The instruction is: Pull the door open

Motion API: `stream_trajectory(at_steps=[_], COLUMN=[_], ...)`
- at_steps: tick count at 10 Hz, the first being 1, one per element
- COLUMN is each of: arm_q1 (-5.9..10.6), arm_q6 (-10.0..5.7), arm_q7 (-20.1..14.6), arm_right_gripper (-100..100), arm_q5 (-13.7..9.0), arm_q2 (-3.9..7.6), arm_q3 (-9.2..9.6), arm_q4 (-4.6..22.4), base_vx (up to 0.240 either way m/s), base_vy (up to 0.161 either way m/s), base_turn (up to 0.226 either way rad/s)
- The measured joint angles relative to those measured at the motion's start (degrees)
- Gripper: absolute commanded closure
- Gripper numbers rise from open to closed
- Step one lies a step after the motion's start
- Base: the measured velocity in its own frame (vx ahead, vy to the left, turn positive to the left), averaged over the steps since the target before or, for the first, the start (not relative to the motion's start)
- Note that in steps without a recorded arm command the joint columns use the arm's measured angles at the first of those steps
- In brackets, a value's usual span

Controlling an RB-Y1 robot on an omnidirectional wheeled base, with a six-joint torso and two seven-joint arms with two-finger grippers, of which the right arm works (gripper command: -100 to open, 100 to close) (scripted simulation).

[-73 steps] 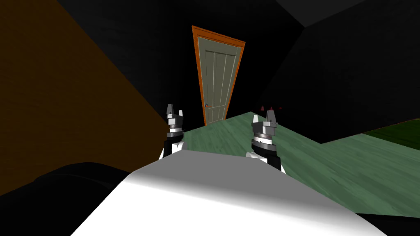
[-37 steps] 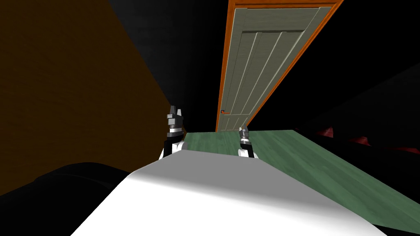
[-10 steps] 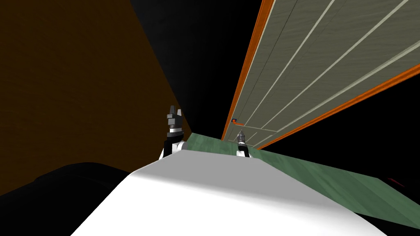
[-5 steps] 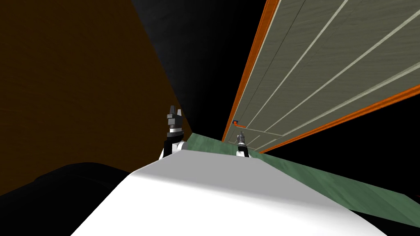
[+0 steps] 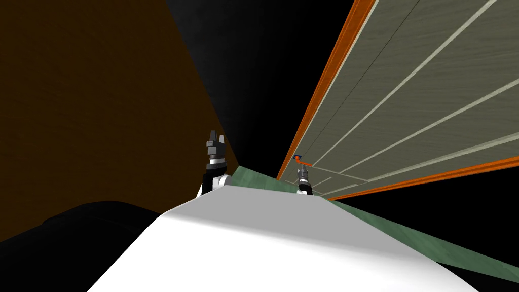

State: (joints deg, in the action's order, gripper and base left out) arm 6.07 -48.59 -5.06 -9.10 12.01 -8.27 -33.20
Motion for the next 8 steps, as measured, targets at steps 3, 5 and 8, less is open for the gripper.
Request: stream_trajectory(at_steps=[3, 5, 8], arm_q1=[-1.81, -2.53, -2.45], arm_q6=[-0.83, -1.48, -1.54], arm_q7=[-2.3, -3.3, -3.3], arm_right_gripper=[-100, -100, 100], arm_q5=[-0.7, -1.1, -1.1], arm_q2=[2.48, 3.60, 3.66], arm_q3=[-0.83, -1.27, -1.31], arm_q4=[0.3, 0.6, 0.6], base_vx=[0.176, 0.134, -0.023], base_vy=[-0.023, -0.012, 0.001], base_turn=[0.115, 0.033, -0.002])
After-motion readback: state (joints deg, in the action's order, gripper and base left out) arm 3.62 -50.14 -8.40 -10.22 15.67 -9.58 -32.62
